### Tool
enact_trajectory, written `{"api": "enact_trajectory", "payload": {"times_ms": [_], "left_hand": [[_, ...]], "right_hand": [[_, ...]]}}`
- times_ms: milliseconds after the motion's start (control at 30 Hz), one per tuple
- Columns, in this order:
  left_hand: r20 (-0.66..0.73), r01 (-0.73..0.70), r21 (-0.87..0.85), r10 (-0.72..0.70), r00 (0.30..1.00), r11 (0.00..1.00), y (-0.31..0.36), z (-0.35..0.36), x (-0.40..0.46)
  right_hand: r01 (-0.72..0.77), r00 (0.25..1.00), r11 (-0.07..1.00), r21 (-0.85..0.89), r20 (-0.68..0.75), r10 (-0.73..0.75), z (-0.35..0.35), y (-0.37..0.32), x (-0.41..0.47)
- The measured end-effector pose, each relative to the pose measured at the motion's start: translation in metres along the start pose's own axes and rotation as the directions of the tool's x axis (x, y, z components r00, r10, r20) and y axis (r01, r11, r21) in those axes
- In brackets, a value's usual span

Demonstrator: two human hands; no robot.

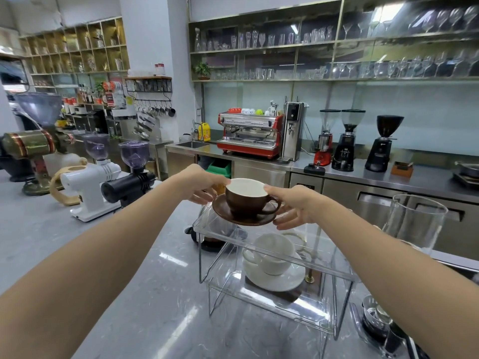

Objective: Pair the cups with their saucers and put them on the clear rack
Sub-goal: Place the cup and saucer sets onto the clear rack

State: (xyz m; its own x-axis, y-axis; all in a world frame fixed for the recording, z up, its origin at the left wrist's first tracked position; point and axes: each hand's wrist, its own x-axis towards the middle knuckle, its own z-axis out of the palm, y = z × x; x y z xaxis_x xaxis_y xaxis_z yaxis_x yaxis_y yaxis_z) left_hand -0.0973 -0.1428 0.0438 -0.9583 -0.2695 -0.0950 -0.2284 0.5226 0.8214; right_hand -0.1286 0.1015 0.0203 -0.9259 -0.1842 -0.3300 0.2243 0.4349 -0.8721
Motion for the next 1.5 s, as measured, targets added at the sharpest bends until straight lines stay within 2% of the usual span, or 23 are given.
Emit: {"api": "enact_trajectory", "payload": {"times_ms": [367,533,633,700,800,933,1033,1200,1267,1367,1500], "left_hand": [[-0.181,-0.123,0.084,0.137,0.974,0.989,0.007,0.005,-0.026],[-0.237,-0.315,0.161,0.347,0.907,0.935,0.004,0.015,-0.052],[-0.210,-0.464,0.376,0.562,0.800,0.802,0.001,0.027,-0.077],[-0.184,-0.525,0.474,0.663,0.726,0.707,-0.002,0.038,-0.093],[-0.149,-0.603,0.541,0.773,0.617,0.586,-0.004,0.057,-0.118],[-0.063,-0.685,0.620,0.895,0.442,0.382,-0.008,0.086,-0.155],[0.020,-0.707,0.677,0.955,0.295,0.204,-0.015,0.110,-0.175],[0.029,-0.765,0.636,0.988,0.153,0.100,-0.034,0.165,-0.201],[0.018,-0.798,0.590,0.986,0.165,0.123,-0.049,0.190,-0.209],[0.078,-0.838,0.507,0.958,0.275,0.199,-0.074,0.227,-0.220],[0.189,-0.875,0.425,0.923,0.335,0.230,-0.096,0.266,-0.236]], "right_hand": [[0.083,0.988,0.995,-0.056,-0.122,-0.089,-0.010,0.001,-0.029],[0.225,0.932,0.934,-0.277,-0.220,-0.289,-0.019,0.004,-0.056],[0.304,0.865,0.845,-0.440,-0.245,-0.439,-0.017,0.008,-0.081],[0.340,0.812,0.748,-0.570,-0.224,-0.539,-0.015,0.015,-0.099],[0.366,0.737,0.583,-0.726,-0.157,-0.658,-0.012,0.033,-0.126],[0.351,0.671,0.442,-0.826,-0.107,-0.734,-0.014,0.063,-0.162],[0.328,0.644,0.402,-0.855,-0.109,-0.757,-0.016,0.087,-0.187],[0.272,0.610,0.429,-0.862,-0.191,-0.769,-0.023,0.142,-0.218],[0.241,0.614,0.464,-0.853,-0.236,-0.753,-0.025,0.169,-0.228],[0.189,0.650,0.545,-0.817,-0.312,-0.693,-0.028,0.215,-0.244],[0.097,0.715,0.636,-0.765,-0.391,-0.580,-0.029,0.270,-0.260]]}}
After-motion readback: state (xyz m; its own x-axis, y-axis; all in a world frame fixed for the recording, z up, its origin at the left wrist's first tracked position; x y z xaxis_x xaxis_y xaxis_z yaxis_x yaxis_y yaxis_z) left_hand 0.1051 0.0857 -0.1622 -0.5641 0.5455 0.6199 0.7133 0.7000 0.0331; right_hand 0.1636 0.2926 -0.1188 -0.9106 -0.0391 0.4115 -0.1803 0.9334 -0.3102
